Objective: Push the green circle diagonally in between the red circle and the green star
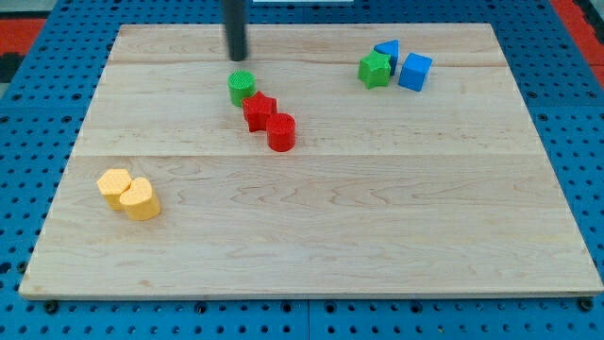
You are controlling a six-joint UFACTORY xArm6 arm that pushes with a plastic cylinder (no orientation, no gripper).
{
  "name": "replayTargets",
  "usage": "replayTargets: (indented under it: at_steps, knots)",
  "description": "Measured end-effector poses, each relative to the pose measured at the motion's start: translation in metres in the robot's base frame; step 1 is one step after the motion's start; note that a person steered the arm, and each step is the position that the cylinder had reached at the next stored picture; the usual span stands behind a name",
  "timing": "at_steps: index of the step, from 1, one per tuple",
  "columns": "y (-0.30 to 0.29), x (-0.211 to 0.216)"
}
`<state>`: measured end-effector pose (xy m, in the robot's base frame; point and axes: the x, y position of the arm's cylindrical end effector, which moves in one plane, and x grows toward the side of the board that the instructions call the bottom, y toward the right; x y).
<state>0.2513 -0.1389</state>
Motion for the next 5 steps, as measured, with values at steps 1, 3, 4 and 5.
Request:
replayTargets:
  at_steps: [1, 3, 4, 5]
  knots:
    - [-0.077, 0.018]
    - [0.062, 0.058]
    - [0.160, 0.059]
    - [0.101, 0.079]
